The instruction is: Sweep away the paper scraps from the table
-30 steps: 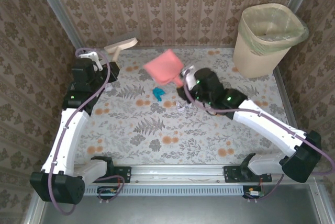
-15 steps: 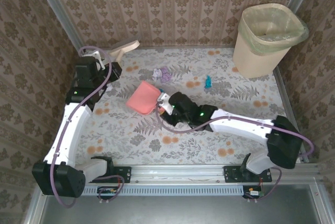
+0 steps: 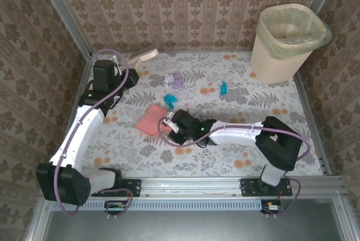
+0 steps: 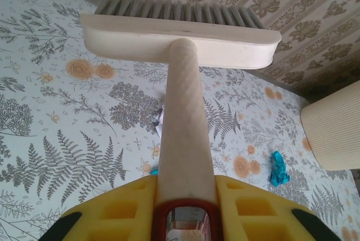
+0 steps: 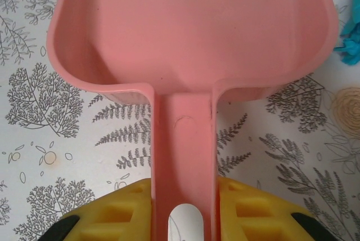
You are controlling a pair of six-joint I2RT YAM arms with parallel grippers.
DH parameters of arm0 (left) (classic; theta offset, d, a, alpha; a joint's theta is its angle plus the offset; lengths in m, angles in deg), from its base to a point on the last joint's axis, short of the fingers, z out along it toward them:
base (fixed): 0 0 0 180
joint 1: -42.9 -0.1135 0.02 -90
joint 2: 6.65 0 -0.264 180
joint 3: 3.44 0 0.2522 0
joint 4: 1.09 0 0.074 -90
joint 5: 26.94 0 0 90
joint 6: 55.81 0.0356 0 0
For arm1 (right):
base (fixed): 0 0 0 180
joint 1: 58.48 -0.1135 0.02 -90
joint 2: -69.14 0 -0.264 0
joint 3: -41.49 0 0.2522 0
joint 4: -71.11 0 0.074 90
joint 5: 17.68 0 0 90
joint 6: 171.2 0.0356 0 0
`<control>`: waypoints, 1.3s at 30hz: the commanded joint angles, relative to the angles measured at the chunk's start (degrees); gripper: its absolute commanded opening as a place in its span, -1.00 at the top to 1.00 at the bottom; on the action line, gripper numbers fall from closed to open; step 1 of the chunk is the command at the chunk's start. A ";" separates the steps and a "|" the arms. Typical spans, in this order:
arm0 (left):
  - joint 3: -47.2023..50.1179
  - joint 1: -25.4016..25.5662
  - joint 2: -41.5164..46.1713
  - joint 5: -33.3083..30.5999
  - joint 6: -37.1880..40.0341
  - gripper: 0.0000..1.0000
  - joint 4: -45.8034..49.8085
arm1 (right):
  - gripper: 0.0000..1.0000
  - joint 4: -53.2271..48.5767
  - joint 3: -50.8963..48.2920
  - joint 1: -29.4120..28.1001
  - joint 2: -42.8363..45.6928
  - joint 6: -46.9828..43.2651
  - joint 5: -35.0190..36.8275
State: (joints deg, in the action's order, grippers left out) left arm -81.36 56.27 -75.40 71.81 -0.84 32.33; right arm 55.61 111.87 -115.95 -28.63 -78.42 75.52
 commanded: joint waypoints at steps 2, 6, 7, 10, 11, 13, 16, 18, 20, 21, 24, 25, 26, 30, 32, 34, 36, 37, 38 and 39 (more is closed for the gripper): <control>-4.27 0.61 -0.77 -6.15 -2.00 1.00 0.62 | 1.00 -0.72 3.08 -1.42 -4.28 -0.25 1.97; -9.04 0.55 -1.56 -12.32 -1.93 1.00 8.44 | 1.00 -3.51 6.23 -1.41 -7.73 1.92 2.27; -9.79 0.52 -1.64 -13.50 -2.13 1.00 10.09 | 1.00 -3.81 6.63 -1.41 -8.16 2.32 1.80; -11.12 0.43 -1.52 -18.12 -2.88 1.00 16.89 | 1.00 -3.38 6.92 -1.41 -8.91 3.17 0.45; -11.00 0.14 -1.26 -19.61 -3.08 1.00 19.10 | 1.00 -3.45 7.13 -1.41 -9.14 3.32 0.26; -10.53 -1.16 -0.79 -22.01 -3.53 1.00 22.46 | 1.00 -3.91 7.41 -1.41 -9.27 3.35 0.18; -10.40 -4.56 -1.20 -23.03 -3.56 1.00 25.22 | 1.00 -3.76 7.24 -1.41 -8.83 3.45 0.21; -11.42 -6.57 -3.15 -24.36 -3.34 1.00 27.60 | 1.00 -3.75 7.02 -1.41 -8.66 3.37 0.52; -12.49 -8.43 -5.67 -26.10 -3.12 1.00 29.53 | 1.00 -3.91 7.09 -1.41 -8.76 3.19 1.09; -13.03 -9.53 -7.24 -25.90 -2.99 1.00 30.13 | 1.00 -4.05 7.27 -1.41 -8.87 3.19 1.41; -15.66 -11.98 -12.67 -22.80 -2.81 1.00 31.73 | 1.00 -4.06 7.22 -1.41 -9.14 3.10 2.22; -16.55 -12.17 -14.37 -22.11 -2.60 1.00 32.19 | 1.00 -4.06 7.27 -1.35 -9.25 3.10 2.41; -17.56 -12.22 -16.23 -21.70 -2.27 1.00 32.62 | 1.00 -4.11 7.34 -1.33 -9.42 3.10 2.42; -20.13 -12.39 -20.65 -19.69 -2.02 1.00 33.37 | 1.00 -4.14 7.64 -1.37 -9.78 3.11 1.81; -20.01 -12.41 -21.27 -17.84 -2.15 1.00 33.04 | 1.00 -4.22 7.63 -1.37 -9.71 3.03 1.82; -18.56 -12.40 -20.91 -15.82 -2.39 1.00 31.96 | 1.00 -4.05 7.39 -1.33 -9.46 2.93 2.30; -16.59 -12.30 -20.14 -13.68 -2.71 1.00 30.83 | 1.00 -3.84 7.24 -1.33 -9.28 2.92 2.72; -15.54 -12.16 -19.79 -12.95 -3.08 1.00 30.57 | 1.00 -3.88 7.19 -1.33 -9.27 2.92 2.71; -14.54 -11.77 -19.02 -12.28 -3.62 1.00 30.63 | 1.00 -3.88 7.27 -1.33 -9.32 2.93 2.57; -12.95 -11.23 -18.01 -11.95 -3.85 1.00 30.19 | 1.00 -3.88 7.23 -1.33 -9.27 3.01 2.36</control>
State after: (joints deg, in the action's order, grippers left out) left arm -96.96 44.29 -96.42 56.77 -3.61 62.80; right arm 52.86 118.05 -117.37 -37.44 -76.21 76.66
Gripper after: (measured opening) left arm 0.253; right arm 0.263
